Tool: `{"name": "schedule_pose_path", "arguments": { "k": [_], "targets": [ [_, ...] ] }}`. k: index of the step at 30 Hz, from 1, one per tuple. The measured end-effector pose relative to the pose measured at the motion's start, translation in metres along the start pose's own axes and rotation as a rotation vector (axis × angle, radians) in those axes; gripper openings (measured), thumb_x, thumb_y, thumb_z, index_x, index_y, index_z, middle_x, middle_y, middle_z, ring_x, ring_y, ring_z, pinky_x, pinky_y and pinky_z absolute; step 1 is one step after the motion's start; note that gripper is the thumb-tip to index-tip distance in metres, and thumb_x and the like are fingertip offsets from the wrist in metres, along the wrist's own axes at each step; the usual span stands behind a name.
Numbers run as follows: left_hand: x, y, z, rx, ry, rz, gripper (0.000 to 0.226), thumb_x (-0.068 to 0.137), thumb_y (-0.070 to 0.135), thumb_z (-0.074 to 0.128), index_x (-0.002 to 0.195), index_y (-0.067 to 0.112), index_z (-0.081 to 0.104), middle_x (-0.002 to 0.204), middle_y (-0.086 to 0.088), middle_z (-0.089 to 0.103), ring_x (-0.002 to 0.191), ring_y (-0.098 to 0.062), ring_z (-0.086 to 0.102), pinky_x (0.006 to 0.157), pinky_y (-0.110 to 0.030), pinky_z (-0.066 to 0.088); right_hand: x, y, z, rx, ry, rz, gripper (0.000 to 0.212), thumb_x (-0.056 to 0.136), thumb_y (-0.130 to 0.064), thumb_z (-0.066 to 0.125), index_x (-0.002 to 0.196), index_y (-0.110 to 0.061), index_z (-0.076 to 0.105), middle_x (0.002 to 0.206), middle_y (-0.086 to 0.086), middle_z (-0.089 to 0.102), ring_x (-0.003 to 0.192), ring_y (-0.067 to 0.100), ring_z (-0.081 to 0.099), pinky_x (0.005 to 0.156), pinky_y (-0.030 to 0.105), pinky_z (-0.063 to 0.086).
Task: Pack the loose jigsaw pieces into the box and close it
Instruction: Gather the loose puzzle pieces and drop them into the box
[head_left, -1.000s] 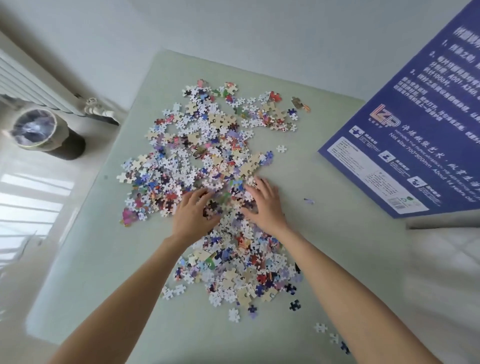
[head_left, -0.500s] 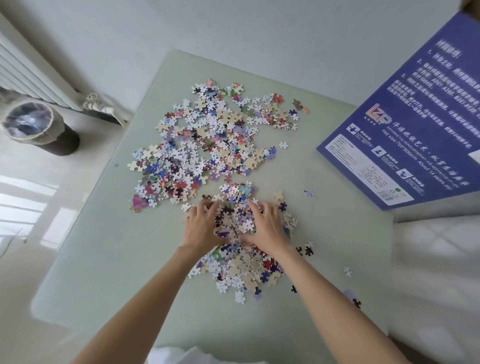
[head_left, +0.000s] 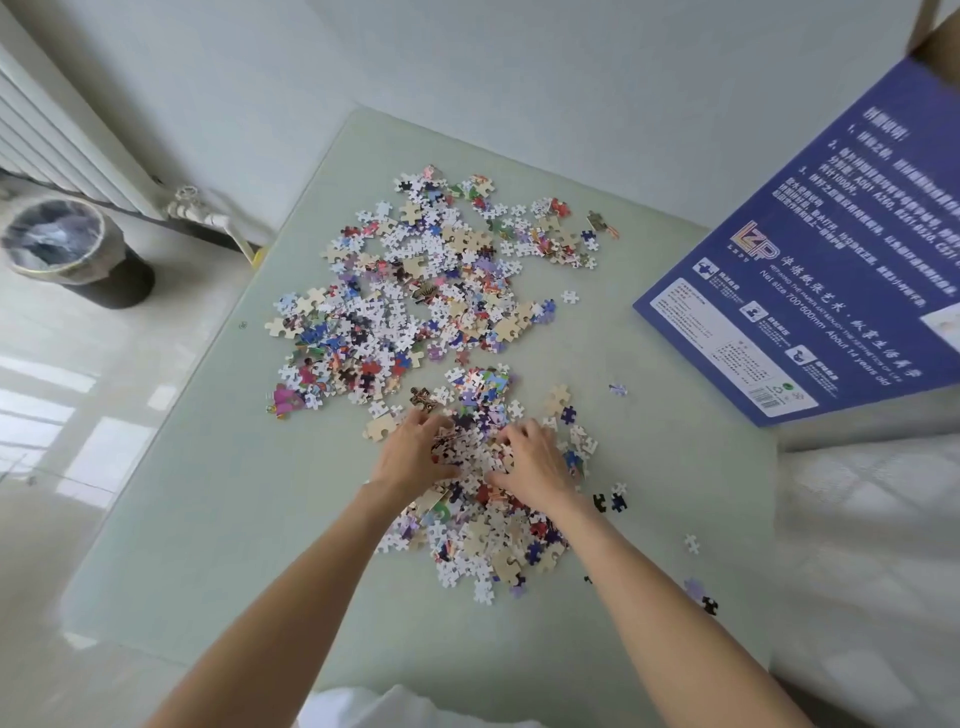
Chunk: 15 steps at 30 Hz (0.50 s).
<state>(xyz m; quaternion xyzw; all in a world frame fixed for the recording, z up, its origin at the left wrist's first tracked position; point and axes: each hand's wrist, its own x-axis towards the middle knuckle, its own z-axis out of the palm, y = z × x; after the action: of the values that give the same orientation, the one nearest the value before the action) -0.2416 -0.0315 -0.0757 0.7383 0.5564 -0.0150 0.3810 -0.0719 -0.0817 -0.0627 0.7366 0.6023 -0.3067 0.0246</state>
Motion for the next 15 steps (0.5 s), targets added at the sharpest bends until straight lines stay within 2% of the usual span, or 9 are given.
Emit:
{"name": "schedule_pose_path", "arguments": {
  "k": [4,7,8,11,13,15],
  "targets": [
    [-0.003,-0.001,-0.002,0.013,0.009,0.018,0.059,0.069,0.037,0.076,0.121,0.023,0.054,0.112,-0.003,0.052,0.093,-0.017,0.054,0.089,-0.031,0.048,-0.005,-0.010,0.004,0.036,0.017,-0.018,0.047,0.081,-0.028,0.071,0.116,-0.014,0.043,0.110,0.003,0.056,0.094,0.017,0.054,0.075,0.022,0.041],
    [-0.006,-0.002,-0.003,0.028,0.023,0.047,0.050,0.072,0.038,0.074,0.117,0.024,0.058,0.106,-0.001,0.058,0.090,-0.014,0.056,0.086,-0.029,0.049,-0.006,-0.017,0.005,0.053,0.041,-0.038,0.055,0.080,-0.025,0.072,0.123,-0.014,0.039,0.093,-0.001,0.055,0.076,0.011,0.049,0.057,0.014,0.032],
    [-0.007,-0.002,-0.004,0.025,0.033,0.059,0.047,0.073,0.037,0.073,0.116,0.024,0.059,0.104,0.000,0.060,0.089,-0.014,0.057,0.085,-0.028,0.049,-0.006,-0.018,0.004,0.066,0.051,-0.053,0.057,0.080,-0.024,0.072,0.125,-0.016,0.038,0.092,-0.002,0.055,0.073,0.009,0.047,0.053,0.013,0.028],
    [-0.009,-0.002,-0.005,-0.010,0.061,0.089,0.041,0.075,0.034,0.073,0.113,0.024,0.063,0.100,0.001,0.063,0.086,-0.013,0.058,0.083,-0.028,0.051,-0.007,-0.020,0.001,0.054,0.067,-0.111,0.054,0.081,-0.025,0.071,0.127,-0.023,0.042,0.107,-0.002,0.060,0.075,0.008,0.049,0.053,0.012,0.029],
    [-0.010,-0.006,-0.006,-0.019,0.069,0.101,0.038,0.077,0.032,0.071,0.112,0.022,0.064,0.100,0.001,0.065,0.082,-0.010,0.059,0.080,-0.022,0.050,-0.007,-0.021,0.000,0.046,0.088,-0.136,0.047,0.082,-0.025,0.069,0.123,-0.023,0.047,0.116,-0.003,0.060,0.084,0.011,0.056,0.064,0.014,0.039],
    [-0.011,-0.010,-0.007,-0.013,0.058,0.100,0.035,0.079,0.030,0.070,0.112,0.019,0.064,0.100,0.000,0.067,0.081,-0.010,0.061,0.078,-0.019,0.050,-0.005,-0.021,0.001,0.044,0.124,-0.139,0.040,0.084,-0.024,0.067,0.121,-0.020,0.053,0.119,0.000,0.059,0.083,0.010,0.056,0.067,0.014,0.040]
  ]
}}
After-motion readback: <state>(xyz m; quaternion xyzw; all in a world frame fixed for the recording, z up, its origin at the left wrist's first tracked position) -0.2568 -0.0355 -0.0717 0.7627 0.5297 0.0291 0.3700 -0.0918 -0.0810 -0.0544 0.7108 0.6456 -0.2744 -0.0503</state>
